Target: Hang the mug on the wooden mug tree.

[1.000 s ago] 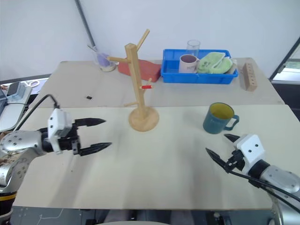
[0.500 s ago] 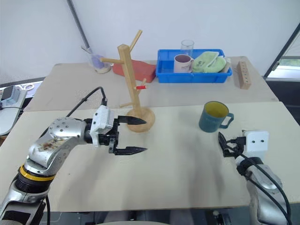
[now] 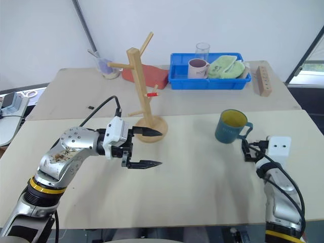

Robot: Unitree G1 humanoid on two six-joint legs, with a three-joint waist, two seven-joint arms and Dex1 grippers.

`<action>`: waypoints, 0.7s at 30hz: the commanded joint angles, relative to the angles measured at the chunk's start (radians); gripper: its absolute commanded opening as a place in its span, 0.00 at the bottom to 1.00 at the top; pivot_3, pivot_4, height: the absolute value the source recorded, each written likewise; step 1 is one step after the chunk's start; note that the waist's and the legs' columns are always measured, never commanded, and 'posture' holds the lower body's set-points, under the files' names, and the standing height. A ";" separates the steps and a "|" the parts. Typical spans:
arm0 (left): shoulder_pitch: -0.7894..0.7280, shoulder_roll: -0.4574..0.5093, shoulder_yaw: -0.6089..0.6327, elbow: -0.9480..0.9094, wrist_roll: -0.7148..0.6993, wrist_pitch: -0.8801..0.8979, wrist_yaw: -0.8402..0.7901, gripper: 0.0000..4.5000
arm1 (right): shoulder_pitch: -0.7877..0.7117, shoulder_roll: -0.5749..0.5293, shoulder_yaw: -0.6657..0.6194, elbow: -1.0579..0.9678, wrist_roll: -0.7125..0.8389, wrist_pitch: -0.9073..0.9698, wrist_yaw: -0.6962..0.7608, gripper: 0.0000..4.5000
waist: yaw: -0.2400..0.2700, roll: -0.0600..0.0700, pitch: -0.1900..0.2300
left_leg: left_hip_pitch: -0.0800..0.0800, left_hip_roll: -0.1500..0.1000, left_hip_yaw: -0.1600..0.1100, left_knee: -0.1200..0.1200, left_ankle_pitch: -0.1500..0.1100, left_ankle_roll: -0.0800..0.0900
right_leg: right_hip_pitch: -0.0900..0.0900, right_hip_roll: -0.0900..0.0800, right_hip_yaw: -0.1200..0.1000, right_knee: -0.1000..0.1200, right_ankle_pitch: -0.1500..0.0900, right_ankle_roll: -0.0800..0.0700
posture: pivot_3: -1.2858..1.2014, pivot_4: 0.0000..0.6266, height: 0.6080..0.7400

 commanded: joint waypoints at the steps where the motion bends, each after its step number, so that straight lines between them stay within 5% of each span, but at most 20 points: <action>1: -0.006 0.008 0.030 -0.010 0.000 -0.023 -0.005 1.00 | -0.039 -0.023 -0.024 0.014 0.016 -0.036 0.002 1.00 | 0.000 0.000 0.000 | 0.000 0.000 0.000 0.000 0.000 0.000 | 0.000 0.001 0.001 0.000 0.000 0.000 | 0.52 0.24 1.00; 8: -0.031 -0.032 0.043 -0.029 -0.081 0.049 0.005 1.00 | -0.118 -0.030 -0.015 0.087 0.032 -0.028 0.019 1.00 | -0.003 0.000 0.000 | 0.000 0.000 0.000 0.000 0.000 0.000 | 0.000 0.012 0.019 0.000 0.000 0.000 | 0.52 0.24 1.00; 21: -0.057 -0.018 0.055 -0.045 -0.081 0.093 0.040 1.00 | -0.150 -0.026 0.021 0.096 0.067 0.001 0.065 0.01 | -0.006 0.000 0.000 | 0.000 0.000 -0.001 0.000 0.001 0.001 | 0.000 0.013 0.021 0.000 0.000 0.000 | 0.52 0.24 1.00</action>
